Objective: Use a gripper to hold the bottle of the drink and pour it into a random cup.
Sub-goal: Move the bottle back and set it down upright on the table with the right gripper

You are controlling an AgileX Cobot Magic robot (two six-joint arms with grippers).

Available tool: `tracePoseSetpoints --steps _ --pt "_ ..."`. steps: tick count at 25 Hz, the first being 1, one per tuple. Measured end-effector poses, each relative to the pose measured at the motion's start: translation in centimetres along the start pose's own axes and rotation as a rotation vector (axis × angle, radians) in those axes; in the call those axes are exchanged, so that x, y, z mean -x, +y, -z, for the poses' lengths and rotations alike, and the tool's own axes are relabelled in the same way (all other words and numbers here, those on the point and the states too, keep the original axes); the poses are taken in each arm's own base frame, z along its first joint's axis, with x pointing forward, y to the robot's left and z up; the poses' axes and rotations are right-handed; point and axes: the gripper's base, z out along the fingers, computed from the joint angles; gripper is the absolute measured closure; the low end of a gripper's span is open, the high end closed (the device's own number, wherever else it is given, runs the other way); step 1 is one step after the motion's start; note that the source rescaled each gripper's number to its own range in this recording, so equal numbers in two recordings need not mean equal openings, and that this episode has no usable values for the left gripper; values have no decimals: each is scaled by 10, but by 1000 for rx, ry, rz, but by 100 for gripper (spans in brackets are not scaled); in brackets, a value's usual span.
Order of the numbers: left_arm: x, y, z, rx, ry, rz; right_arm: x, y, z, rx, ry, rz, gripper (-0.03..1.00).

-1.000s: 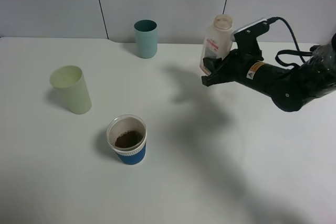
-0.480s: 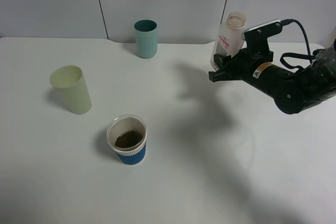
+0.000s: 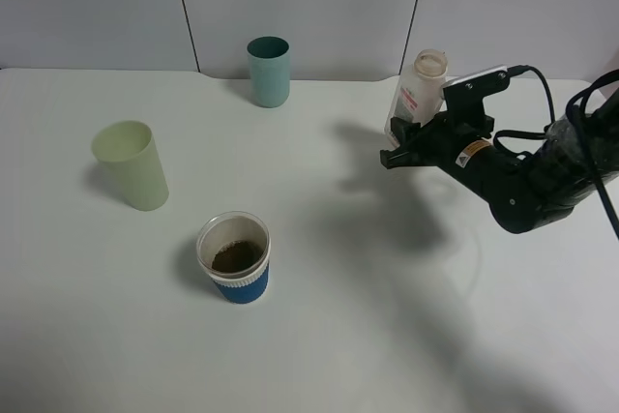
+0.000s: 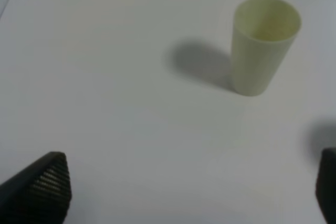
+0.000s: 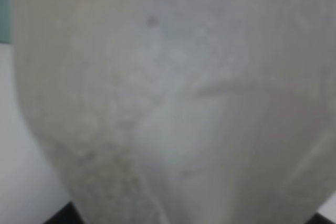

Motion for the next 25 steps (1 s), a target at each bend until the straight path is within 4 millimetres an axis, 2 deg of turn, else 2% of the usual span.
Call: tracePoseSetpoints --steps 12,25 --pt "0 0 0 0 0 0 -19 3 -2 6 42 -21 97" --pt "0 0 0 0 0 0 -20 3 -2 6 43 -21 96"
